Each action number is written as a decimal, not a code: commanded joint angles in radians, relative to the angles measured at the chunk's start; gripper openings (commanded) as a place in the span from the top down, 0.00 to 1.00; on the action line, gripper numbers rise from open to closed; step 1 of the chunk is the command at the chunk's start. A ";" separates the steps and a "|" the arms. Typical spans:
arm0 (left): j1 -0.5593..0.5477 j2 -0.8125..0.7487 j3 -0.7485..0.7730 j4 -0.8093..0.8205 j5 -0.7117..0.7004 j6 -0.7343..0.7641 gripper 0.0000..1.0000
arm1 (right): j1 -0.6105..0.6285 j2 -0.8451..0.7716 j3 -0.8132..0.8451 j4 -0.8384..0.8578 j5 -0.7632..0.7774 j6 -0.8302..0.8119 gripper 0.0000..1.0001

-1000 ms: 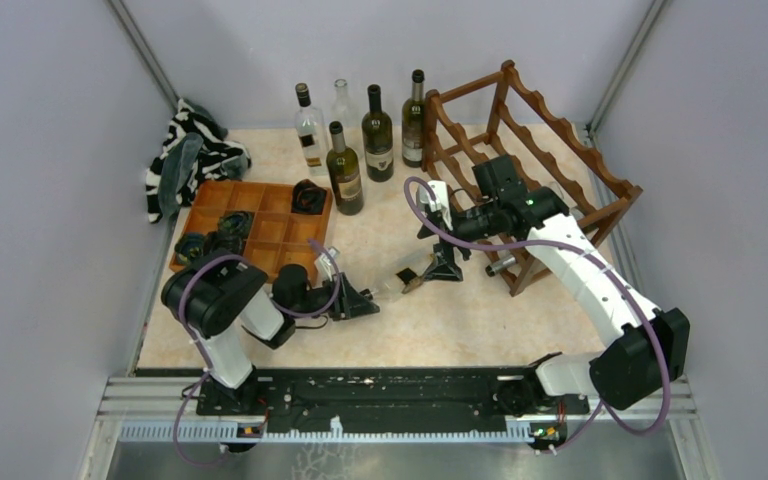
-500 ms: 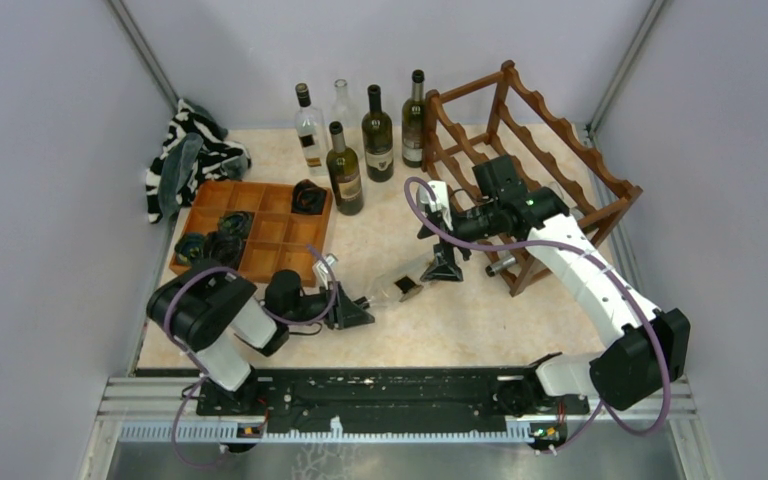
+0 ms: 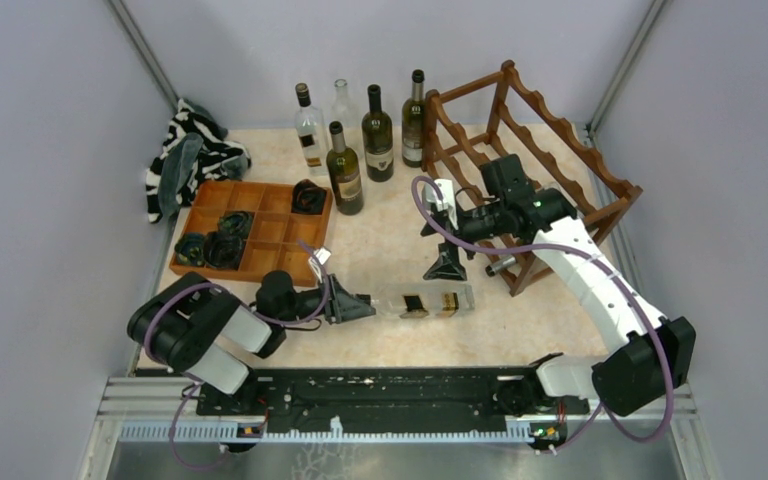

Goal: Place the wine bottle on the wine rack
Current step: Pick up the wine bottle from the center of the board.

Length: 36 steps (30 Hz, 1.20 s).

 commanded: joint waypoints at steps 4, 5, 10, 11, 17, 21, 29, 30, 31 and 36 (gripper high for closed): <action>-0.027 0.089 -0.016 0.266 -0.110 -0.112 1.00 | -0.015 -0.038 0.007 0.008 -0.043 -0.010 0.02; -0.030 0.109 -0.024 0.311 -0.130 -0.132 1.00 | -0.016 -0.038 0.006 0.008 -0.044 -0.009 0.01; -0.064 0.197 -0.037 0.398 -0.202 -0.134 1.00 | -0.020 -0.038 -0.003 0.016 -0.046 -0.008 0.02; -0.073 0.209 -0.040 0.382 -0.216 -0.122 1.00 | -0.020 -0.038 -0.006 0.018 -0.046 -0.008 0.02; -0.112 0.358 -0.062 0.454 -0.234 -0.117 0.75 | -0.022 -0.034 -0.013 0.025 -0.046 -0.009 0.01; -0.122 0.451 -0.077 0.507 -0.239 -0.135 0.54 | -0.025 -0.032 -0.016 0.026 -0.047 -0.008 0.02; -0.131 0.288 -0.122 0.254 -0.298 -0.006 0.29 | -0.029 -0.037 -0.013 0.021 -0.048 -0.008 0.02; -0.136 0.229 -0.113 0.142 -0.304 0.030 0.27 | -0.030 -0.036 -0.014 0.020 -0.049 -0.008 0.02; -0.143 0.167 -0.112 -0.010 -0.319 0.069 0.25 | -0.031 -0.037 -0.014 0.022 -0.050 -0.008 0.02; -0.157 -0.189 -0.027 -0.582 -0.466 0.246 0.10 | -0.031 -0.033 -0.008 0.020 -0.055 -0.010 0.02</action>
